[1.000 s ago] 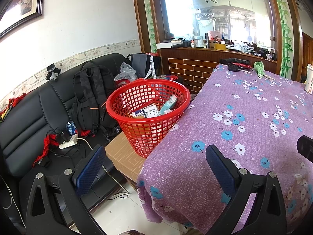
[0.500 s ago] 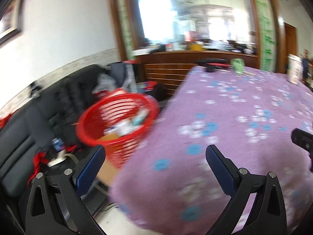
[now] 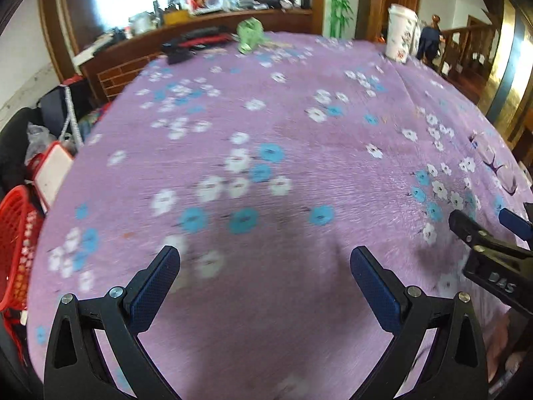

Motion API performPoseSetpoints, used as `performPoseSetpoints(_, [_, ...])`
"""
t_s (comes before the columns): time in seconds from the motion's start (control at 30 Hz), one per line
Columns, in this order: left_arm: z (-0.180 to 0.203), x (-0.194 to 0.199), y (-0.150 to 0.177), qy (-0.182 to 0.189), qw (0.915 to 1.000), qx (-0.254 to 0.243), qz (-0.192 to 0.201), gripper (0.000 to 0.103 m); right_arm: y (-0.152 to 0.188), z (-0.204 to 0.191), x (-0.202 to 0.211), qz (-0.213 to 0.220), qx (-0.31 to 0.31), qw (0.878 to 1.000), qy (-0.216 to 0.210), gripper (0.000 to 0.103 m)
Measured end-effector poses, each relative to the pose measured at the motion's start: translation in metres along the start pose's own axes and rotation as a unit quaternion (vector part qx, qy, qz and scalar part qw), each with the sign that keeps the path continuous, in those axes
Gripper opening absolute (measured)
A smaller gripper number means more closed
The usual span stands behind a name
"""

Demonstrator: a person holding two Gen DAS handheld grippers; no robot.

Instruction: Collect trash

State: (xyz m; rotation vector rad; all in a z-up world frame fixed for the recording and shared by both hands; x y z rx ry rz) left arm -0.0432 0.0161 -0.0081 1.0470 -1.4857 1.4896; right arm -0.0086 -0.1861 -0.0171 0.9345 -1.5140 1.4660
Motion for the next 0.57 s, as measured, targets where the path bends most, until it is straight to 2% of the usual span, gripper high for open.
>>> performPoseSetpoints(0.1, [0.014, -0.016, -0.005, -0.004, 0.9995, -0.018, -0.027, 0.102, -0.003, 0.001, -0.002, -0.005, 0.0, 1.0, 0.013, 0.102])
performPoseSetpoints(0.23, [0.016, -0.017, -0.012, -0.015, 0.9996, -0.019, -0.016, 0.102, -0.006, -0.011, -0.012, -0.027, 0.026, 0.999, 0.011, 0.102])
performPoseSetpoints(0.37, [0.012, -0.024, -0.016, 0.016, 0.9995, -0.004, -0.027, 0.103, -0.003, -0.02, -0.016, -0.037, 0.045, 0.998, 0.008, 0.102])
performPoseSetpoints(0.57, [0.01, -0.027, -0.024, 0.015, 0.9996, -0.001, -0.026, 0.103, 0.0, -0.015, -0.015, -0.047, 0.023, 0.999, -0.016, 0.103])
Point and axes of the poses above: each gripper's, at about its wrist camera, not at the fingertips, and x roughly against the way its jaws point, z to its right, y to its underside, the point moved 4 cm from there along -x, roughly the way its jaws point, and after that the axes turned 15 degrees about -z, right-handed, at the moved point
